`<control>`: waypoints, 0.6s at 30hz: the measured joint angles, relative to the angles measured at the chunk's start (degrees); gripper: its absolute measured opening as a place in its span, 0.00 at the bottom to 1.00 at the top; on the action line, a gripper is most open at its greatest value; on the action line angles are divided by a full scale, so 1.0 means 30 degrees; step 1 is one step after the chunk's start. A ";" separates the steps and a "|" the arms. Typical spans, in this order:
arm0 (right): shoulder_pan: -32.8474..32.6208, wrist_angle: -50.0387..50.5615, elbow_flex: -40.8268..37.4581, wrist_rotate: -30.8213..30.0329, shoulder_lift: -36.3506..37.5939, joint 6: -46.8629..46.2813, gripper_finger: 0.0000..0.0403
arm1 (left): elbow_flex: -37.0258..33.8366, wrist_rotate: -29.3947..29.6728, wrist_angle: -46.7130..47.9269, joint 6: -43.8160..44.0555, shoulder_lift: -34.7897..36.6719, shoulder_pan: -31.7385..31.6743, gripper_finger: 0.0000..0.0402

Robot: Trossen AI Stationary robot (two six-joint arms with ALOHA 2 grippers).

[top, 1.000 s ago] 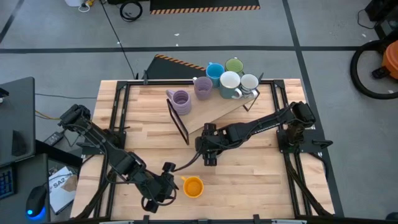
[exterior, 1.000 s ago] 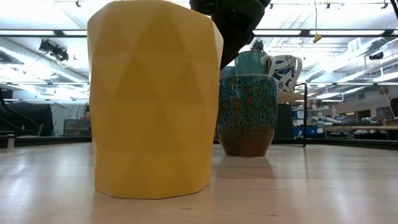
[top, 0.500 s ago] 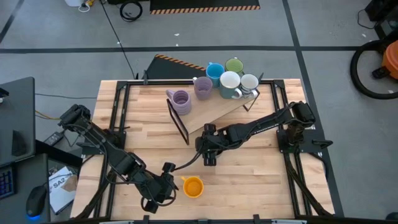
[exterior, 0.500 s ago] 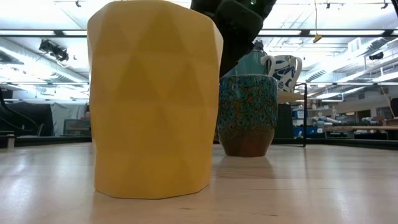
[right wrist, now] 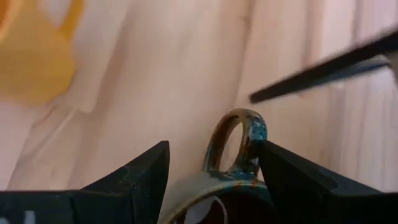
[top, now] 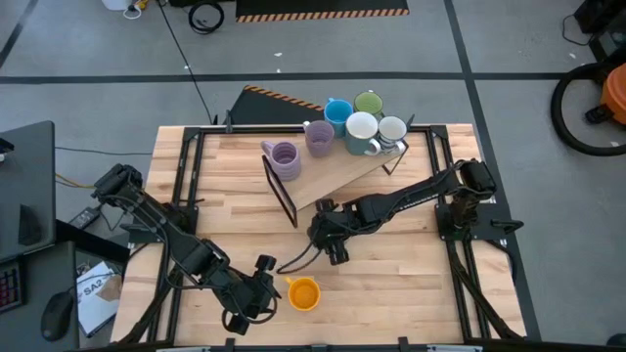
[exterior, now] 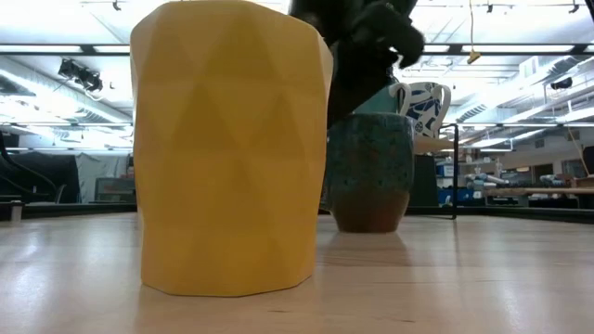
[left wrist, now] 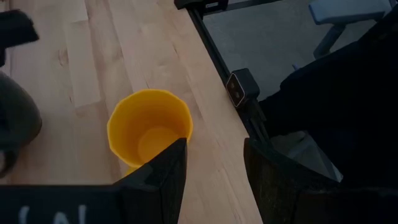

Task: Place coffee mugs
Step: Put the dark green mug on the shelf

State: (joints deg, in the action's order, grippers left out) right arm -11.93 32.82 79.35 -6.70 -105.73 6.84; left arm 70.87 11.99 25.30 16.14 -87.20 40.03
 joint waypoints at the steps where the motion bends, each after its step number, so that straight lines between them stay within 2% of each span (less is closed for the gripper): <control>1: -0.0025 0.0060 0.0000 0.0355 0.0011 0.0545 0.63 | 0.0000 -0.0002 0.0002 0.0000 0.0000 0.0000 0.41; 5: -0.0227 0.0437 0.0007 0.1702 0.0052 0.2149 0.63 | 0.0000 -0.0002 0.0007 0.0065 0.0000 0.0000 0.41; 8: -0.0556 0.0869 -0.0003 0.1952 0.0164 0.2749 0.63 | 0.0000 -0.0002 0.0045 0.0222 0.0000 0.0000 0.41; 13: -0.1123 0.1710 0.0147 0.0558 0.0515 0.3174 0.63 | 0.0000 -0.0002 0.0101 0.0248 0.0000 0.0000 0.41; 18: -0.1551 0.0923 0.0357 0.0043 0.0799 0.2877 0.63 | 0.0000 -0.0006 0.0102 0.0255 0.0000 0.0000 0.41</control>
State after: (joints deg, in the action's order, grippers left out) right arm -16.59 35.59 80.42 -6.57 -103.33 15.47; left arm 70.87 11.98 25.61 16.91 -87.20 40.03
